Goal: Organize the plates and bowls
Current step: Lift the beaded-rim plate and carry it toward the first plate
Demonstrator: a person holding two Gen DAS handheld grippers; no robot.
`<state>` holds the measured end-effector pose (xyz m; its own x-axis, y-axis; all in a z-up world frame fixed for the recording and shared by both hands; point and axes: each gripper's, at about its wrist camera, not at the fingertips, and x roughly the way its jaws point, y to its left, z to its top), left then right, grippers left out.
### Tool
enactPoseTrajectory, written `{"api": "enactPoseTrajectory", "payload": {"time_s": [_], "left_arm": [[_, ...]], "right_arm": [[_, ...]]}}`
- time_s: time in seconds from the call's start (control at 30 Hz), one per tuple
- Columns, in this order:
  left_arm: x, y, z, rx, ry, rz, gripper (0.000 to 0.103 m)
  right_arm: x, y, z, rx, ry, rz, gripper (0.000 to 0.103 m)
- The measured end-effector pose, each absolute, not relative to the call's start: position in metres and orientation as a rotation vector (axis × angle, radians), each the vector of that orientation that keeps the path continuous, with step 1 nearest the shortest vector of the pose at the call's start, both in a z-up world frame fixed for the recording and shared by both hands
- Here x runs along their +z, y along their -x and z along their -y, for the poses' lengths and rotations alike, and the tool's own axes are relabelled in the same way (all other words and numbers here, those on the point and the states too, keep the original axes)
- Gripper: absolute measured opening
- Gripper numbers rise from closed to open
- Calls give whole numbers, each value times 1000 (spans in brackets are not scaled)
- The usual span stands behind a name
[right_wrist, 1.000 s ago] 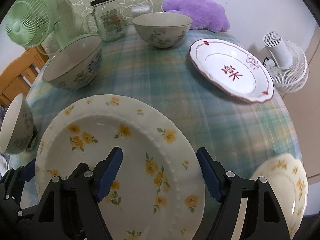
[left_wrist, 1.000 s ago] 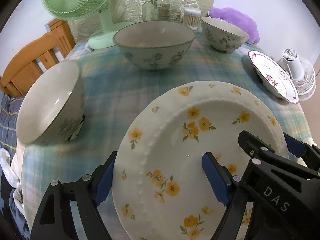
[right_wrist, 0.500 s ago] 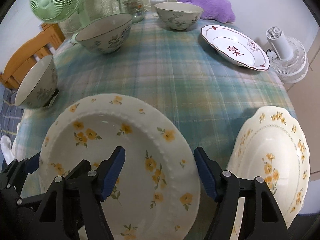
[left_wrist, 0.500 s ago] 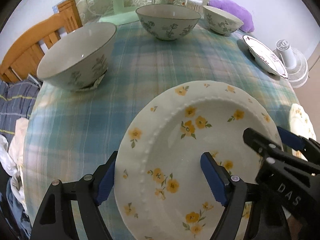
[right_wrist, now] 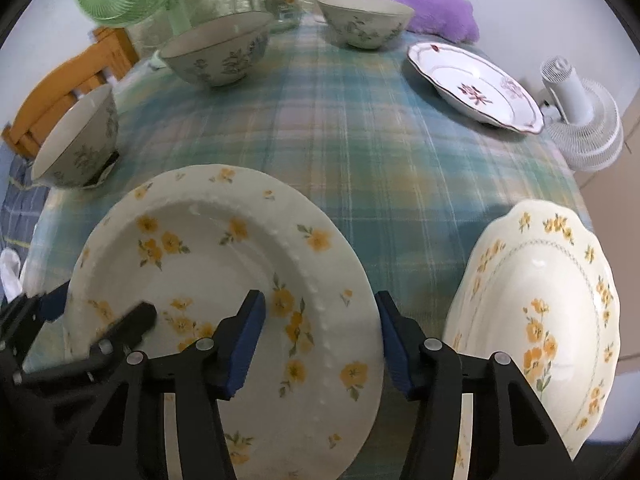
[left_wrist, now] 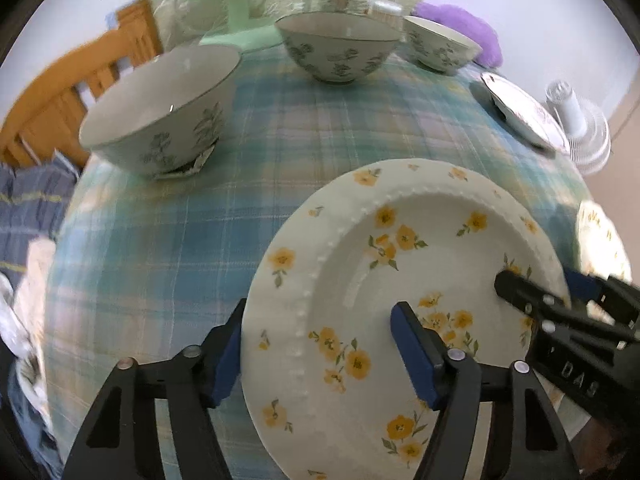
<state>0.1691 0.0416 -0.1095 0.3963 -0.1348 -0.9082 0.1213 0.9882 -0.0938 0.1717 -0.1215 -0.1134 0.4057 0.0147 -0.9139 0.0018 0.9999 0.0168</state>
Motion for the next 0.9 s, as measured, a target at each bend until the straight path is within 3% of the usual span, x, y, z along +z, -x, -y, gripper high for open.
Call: {"api": "enactPoseTrajectory", "payload": {"time_s": [0.23, 0.9], "left_arm": [[-109, -170, -37, -149, -8, -1148, 74], [-69, -142, -47, -193, -21, -1089, 72]], "right_arm": [[-114, -174, 116, -28, -4, -1154, 64], [-70, -147, 106, -85, -24, -1147, 63]]}}
